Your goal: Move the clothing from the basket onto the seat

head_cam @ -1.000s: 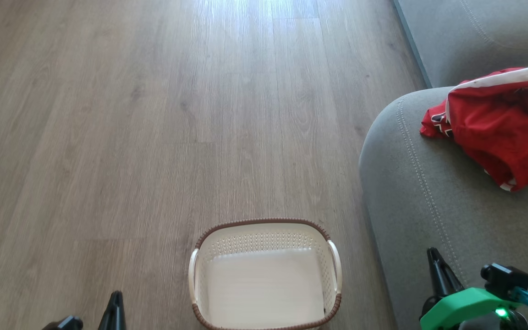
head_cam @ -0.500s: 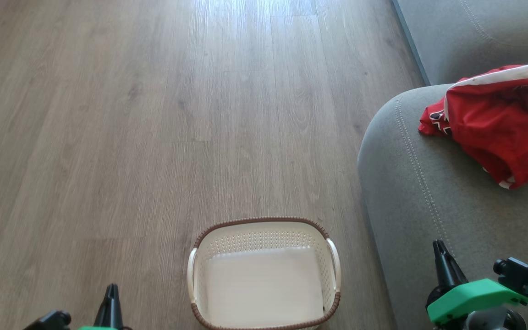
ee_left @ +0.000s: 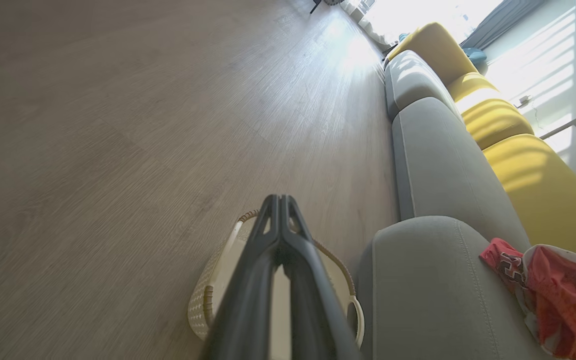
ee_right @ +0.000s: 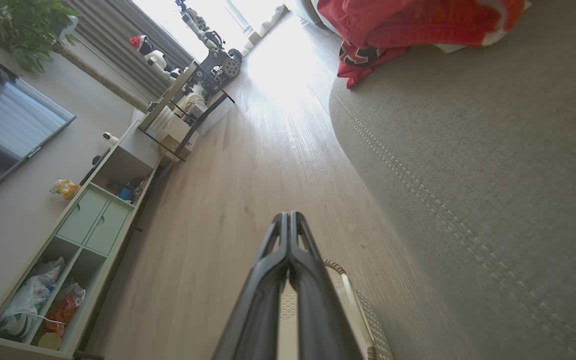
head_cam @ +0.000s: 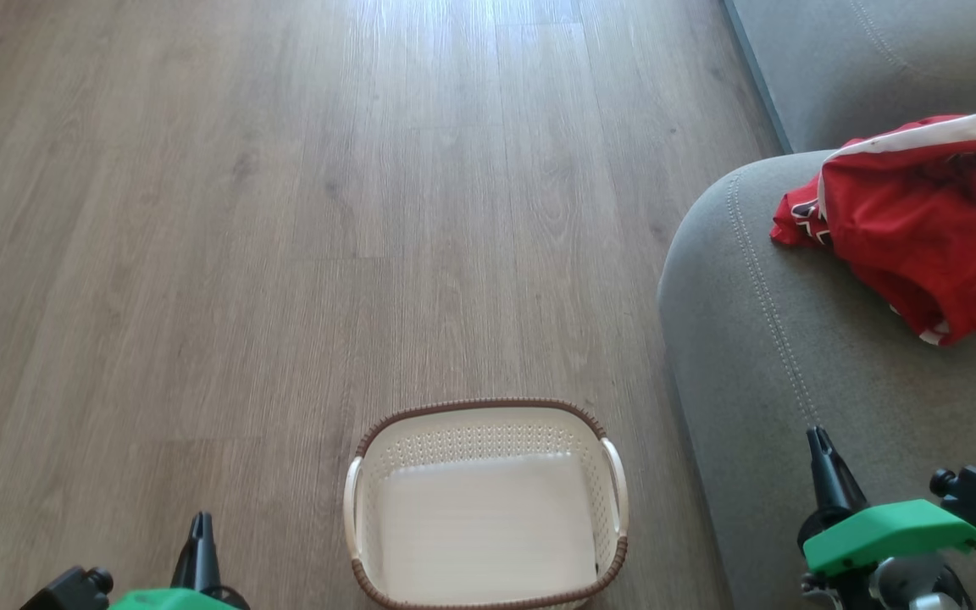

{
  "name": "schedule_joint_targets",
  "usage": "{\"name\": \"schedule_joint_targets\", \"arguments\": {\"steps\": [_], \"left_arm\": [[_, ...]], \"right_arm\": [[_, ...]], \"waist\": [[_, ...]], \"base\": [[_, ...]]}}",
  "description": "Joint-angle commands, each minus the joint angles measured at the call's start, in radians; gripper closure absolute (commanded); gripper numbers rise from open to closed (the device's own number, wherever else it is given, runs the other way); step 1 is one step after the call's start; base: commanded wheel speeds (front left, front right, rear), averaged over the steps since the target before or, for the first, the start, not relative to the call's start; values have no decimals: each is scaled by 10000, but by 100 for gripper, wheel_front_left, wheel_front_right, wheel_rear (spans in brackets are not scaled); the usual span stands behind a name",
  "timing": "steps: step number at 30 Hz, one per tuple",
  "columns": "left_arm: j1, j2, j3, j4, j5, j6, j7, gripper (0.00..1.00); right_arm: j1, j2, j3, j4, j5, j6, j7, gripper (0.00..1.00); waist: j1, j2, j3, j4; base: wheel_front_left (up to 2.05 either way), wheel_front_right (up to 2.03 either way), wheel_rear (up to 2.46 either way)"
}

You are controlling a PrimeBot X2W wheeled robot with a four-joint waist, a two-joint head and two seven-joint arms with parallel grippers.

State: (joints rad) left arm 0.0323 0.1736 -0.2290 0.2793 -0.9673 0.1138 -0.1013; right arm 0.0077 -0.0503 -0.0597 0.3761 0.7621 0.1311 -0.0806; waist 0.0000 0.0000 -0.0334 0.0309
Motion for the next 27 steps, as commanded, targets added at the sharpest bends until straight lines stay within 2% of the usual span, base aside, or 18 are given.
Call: {"name": "schedule_joint_targets", "arguments": {"steps": [1,27], "left_arm": [[-516,45,399,-346,-219,-79,45,100],[-824,-422,1526,-684,-2538,-639,814,100]], "right_arm": [[-538,-23,20,-401,299,-2,63,100],[-857,-78,-122,-676,3408,-2,708,100]], "waist": [[0,0,6,-6],[0,0,117,-121]], "base": [[0,0,0],[0,0,0]]}}
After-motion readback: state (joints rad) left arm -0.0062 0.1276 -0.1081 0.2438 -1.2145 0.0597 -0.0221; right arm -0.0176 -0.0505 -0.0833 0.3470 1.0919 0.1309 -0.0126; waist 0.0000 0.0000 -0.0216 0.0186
